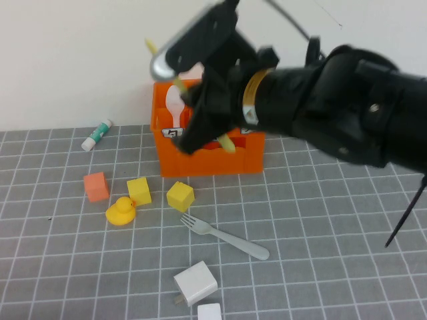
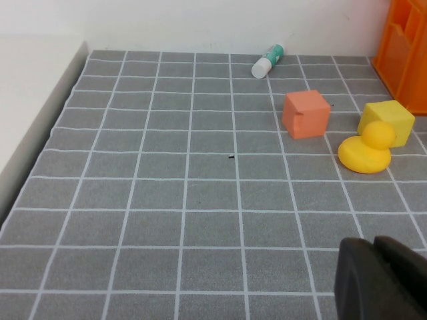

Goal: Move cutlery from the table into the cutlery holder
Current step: Place the knife on the box

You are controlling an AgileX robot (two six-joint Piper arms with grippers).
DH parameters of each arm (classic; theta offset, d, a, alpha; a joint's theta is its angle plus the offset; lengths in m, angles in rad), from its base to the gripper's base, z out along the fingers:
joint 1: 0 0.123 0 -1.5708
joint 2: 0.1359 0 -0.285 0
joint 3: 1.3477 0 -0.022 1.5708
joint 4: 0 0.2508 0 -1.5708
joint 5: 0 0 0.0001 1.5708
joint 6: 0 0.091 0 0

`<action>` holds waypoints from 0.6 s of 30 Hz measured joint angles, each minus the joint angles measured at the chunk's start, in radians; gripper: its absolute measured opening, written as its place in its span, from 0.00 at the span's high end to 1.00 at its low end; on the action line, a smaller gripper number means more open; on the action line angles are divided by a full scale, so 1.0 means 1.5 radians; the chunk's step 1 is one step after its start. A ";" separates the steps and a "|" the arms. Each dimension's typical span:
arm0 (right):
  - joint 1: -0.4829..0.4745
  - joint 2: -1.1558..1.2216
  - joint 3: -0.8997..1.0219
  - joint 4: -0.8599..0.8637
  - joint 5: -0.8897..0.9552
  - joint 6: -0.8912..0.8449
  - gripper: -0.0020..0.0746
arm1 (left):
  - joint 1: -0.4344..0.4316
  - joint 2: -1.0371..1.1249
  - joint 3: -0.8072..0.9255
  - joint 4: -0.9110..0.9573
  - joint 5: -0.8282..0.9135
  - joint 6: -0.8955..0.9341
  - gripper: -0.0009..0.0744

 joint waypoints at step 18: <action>-0.286 0.100 0.146 -0.033 -0.820 0.271 0.91 | 0.000 0.000 0.000 0.000 0.000 0.000 0.99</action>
